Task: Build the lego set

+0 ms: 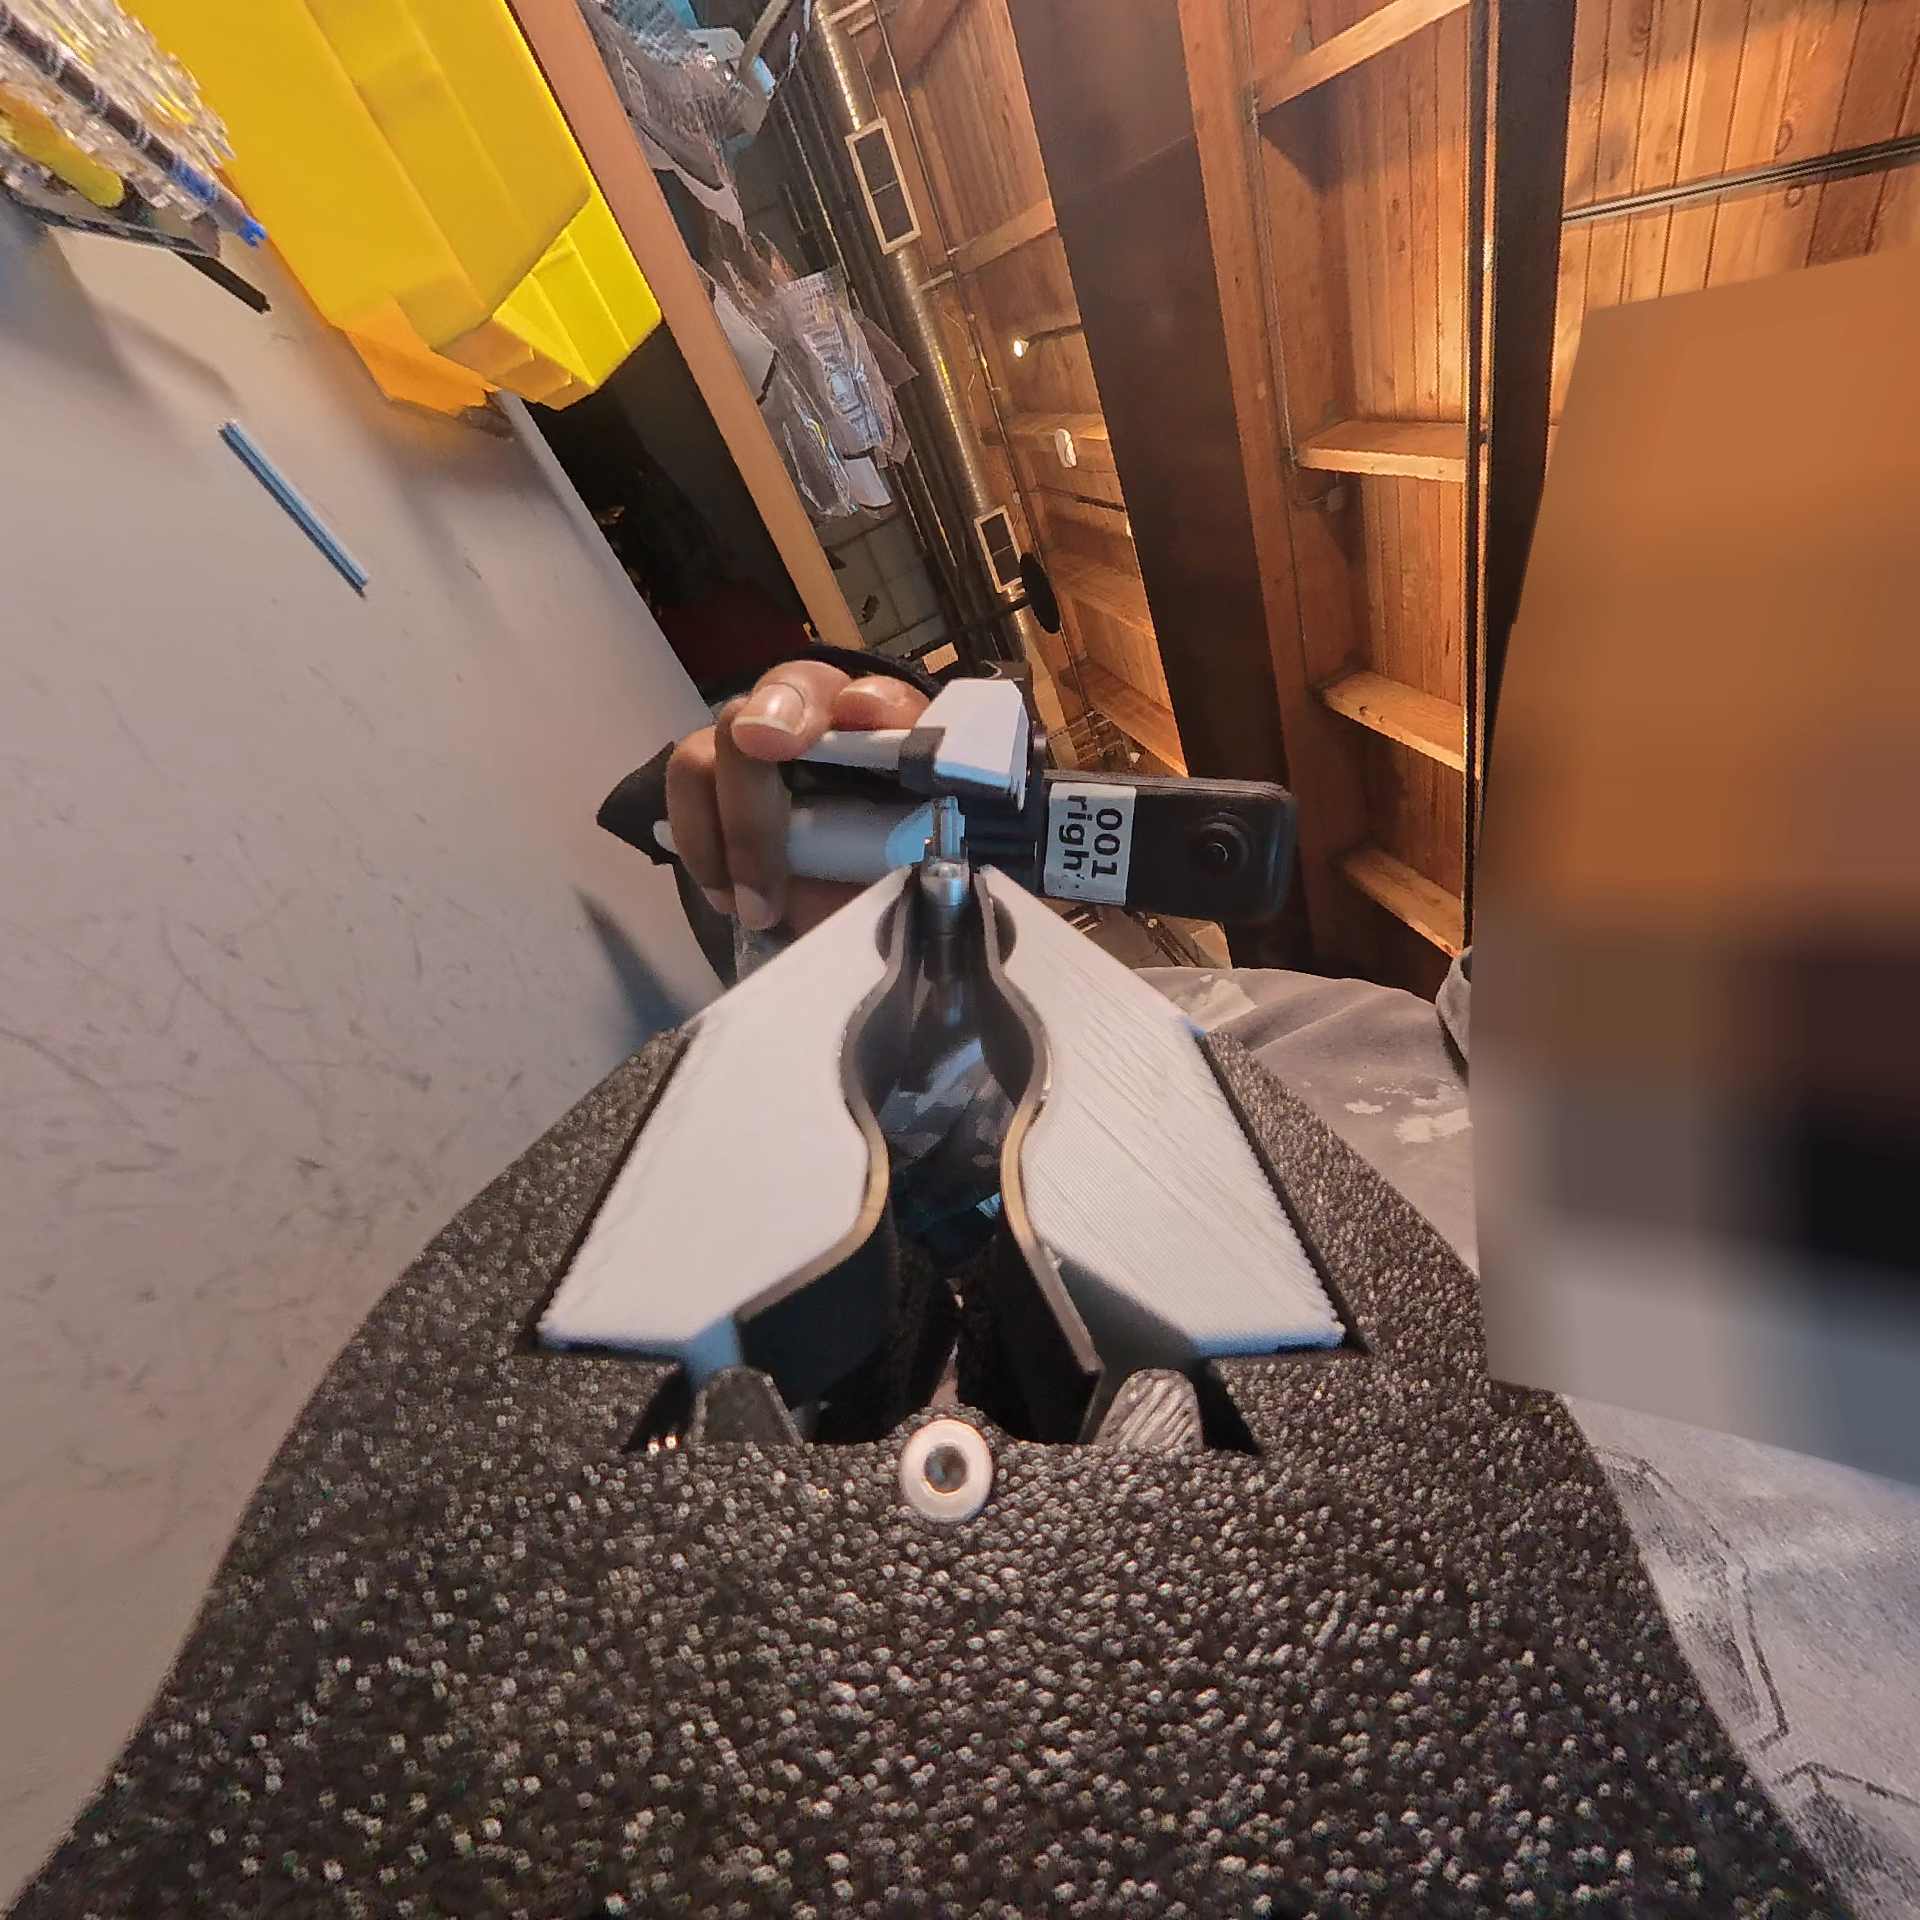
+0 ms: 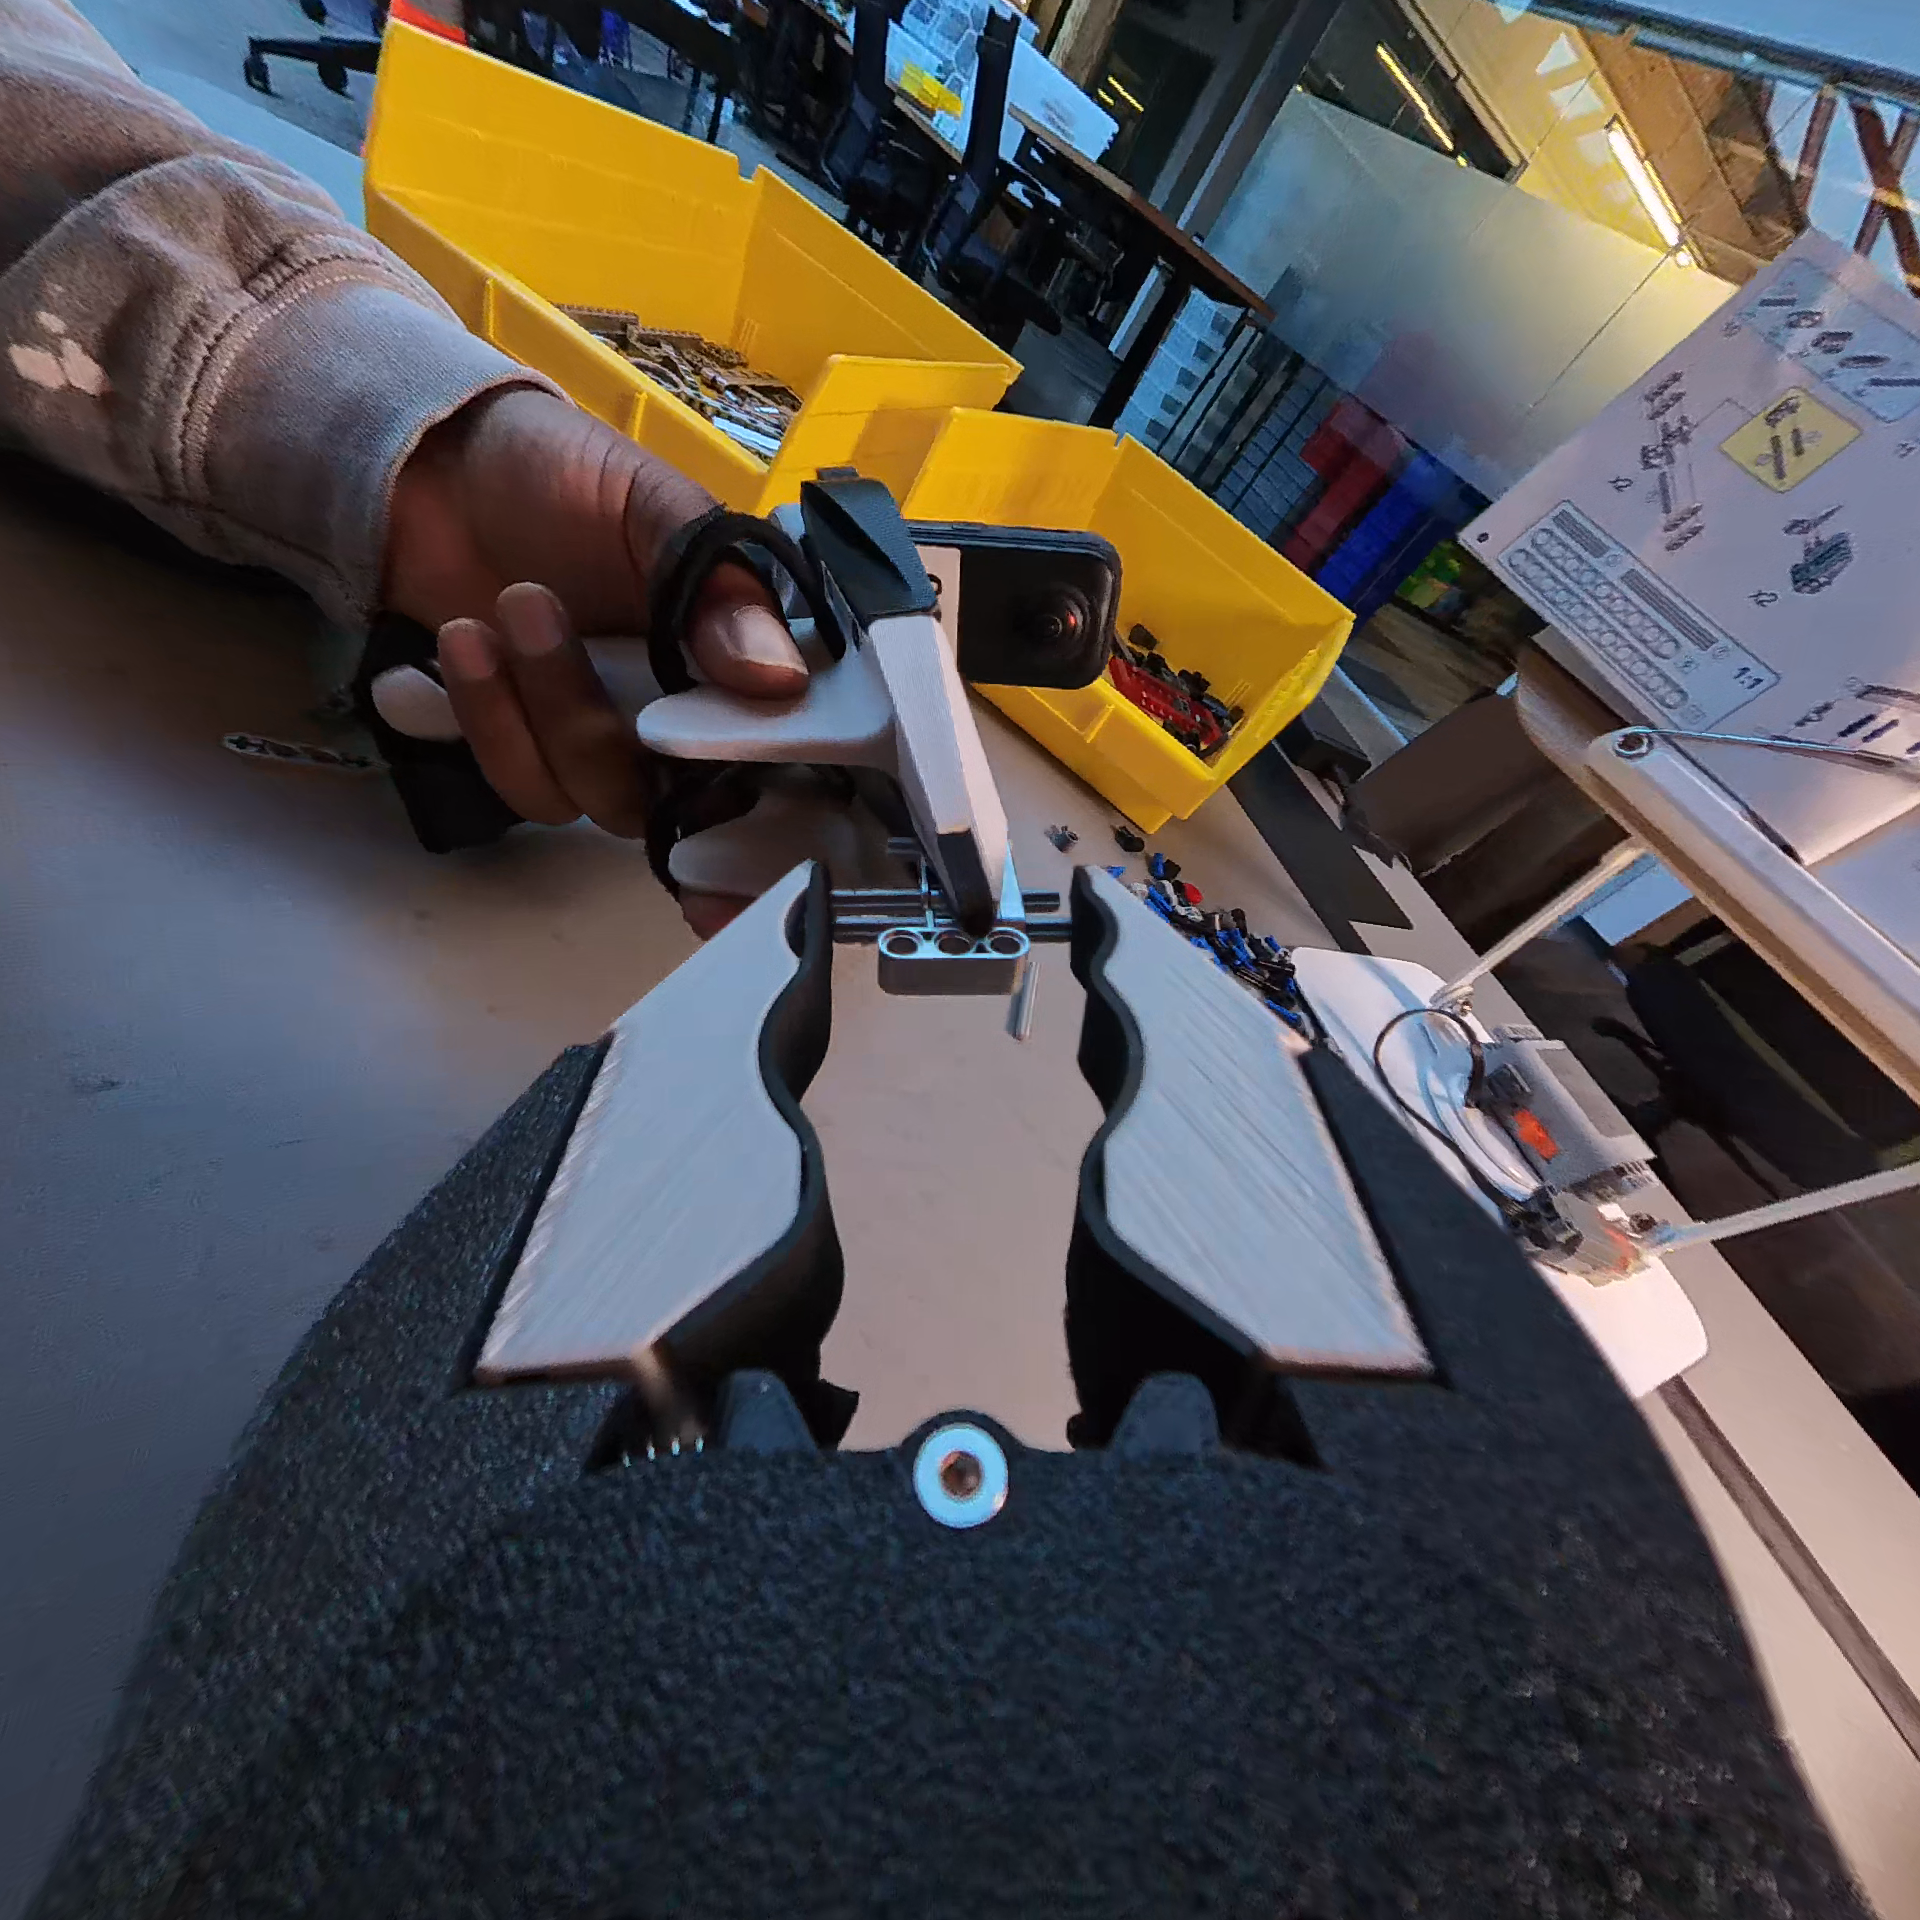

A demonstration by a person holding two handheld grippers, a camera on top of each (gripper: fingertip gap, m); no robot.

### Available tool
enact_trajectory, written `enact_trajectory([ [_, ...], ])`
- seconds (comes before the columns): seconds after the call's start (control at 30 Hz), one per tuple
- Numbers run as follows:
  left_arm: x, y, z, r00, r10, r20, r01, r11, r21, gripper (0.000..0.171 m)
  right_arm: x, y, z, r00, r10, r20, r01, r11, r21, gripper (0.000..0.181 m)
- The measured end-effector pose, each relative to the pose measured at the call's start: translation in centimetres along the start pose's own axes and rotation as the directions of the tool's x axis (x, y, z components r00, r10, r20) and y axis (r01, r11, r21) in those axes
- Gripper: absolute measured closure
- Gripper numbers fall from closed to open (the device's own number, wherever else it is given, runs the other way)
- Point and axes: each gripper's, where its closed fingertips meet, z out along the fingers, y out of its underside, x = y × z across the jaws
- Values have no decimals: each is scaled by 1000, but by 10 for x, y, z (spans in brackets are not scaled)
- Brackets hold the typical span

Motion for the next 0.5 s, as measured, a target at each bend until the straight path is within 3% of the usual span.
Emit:
enact_trajectory([
  [0.5, 12, 0, 3, 999, 8, -51, -8, 1000, 0, 166, 2, -12, -4, 1000, -1, -4, 1, 999, 53, 139],
])
